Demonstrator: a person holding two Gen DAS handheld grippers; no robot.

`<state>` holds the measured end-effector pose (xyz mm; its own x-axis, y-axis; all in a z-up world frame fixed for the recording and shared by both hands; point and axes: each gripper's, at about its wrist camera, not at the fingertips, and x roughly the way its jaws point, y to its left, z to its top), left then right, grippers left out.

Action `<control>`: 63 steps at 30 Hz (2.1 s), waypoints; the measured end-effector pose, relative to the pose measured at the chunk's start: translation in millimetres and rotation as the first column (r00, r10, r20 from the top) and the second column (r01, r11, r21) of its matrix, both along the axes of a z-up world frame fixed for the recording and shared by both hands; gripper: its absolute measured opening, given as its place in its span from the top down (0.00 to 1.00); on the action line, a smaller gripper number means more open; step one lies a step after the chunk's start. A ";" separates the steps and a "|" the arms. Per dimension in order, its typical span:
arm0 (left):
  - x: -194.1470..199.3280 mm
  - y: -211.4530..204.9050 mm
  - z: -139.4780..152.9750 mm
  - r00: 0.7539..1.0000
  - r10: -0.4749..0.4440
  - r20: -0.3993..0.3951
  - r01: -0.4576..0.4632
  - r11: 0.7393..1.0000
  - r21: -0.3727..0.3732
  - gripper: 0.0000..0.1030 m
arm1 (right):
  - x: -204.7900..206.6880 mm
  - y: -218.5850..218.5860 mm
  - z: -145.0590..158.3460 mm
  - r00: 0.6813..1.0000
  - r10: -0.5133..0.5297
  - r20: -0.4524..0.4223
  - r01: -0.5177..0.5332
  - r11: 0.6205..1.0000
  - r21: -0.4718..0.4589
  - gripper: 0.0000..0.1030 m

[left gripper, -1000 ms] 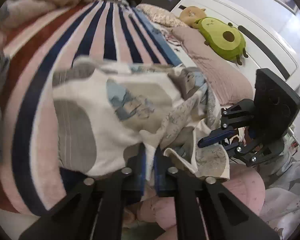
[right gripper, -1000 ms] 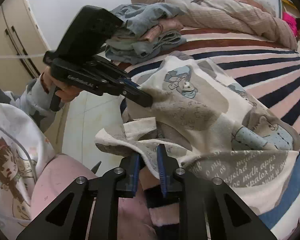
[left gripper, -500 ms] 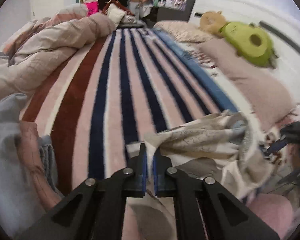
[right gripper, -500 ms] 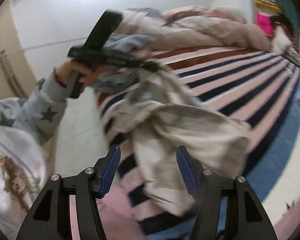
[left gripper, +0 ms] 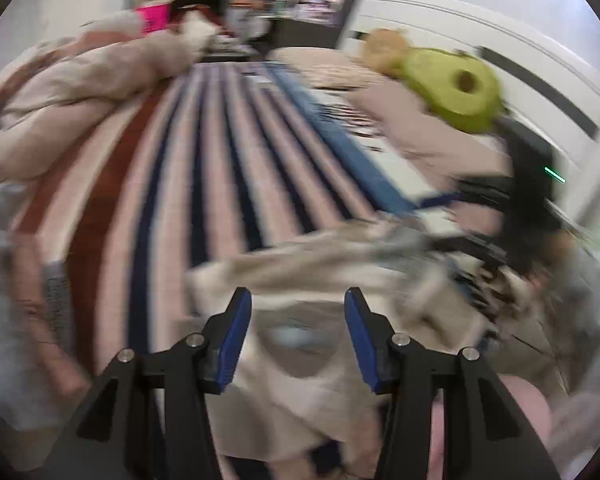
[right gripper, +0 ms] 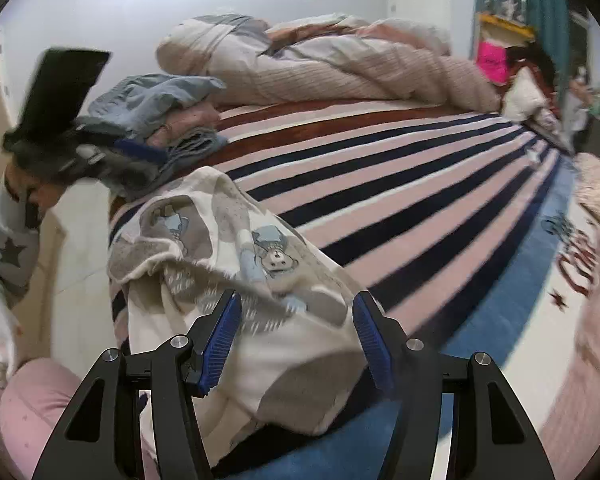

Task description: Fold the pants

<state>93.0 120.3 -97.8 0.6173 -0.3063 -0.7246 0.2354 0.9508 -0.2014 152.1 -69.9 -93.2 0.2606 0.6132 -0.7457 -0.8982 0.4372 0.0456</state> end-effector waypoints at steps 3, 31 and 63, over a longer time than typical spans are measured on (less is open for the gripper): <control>-4.1 -22.6 -7.7 0.996 -0.093 -0.015 0.092 0.995 -0.046 0.57 | 11.1 6.6 -9.7 0.996 0.054 -0.077 -0.057 0.998 -0.029 0.51; -21.1 -10.6 -45.2 0.996 0.041 -0.084 -0.015 0.957 0.290 1.00 | -69.1 -46.5 -23.5 0.993 -0.069 -0.092 0.069 0.998 0.002 0.68; 17.0 48.2 -64.2 0.982 0.140 -0.125 -0.157 0.977 -0.143 0.32 | -68.8 32.6 11.3 0.998 -0.054 0.009 0.053 0.994 0.101 0.33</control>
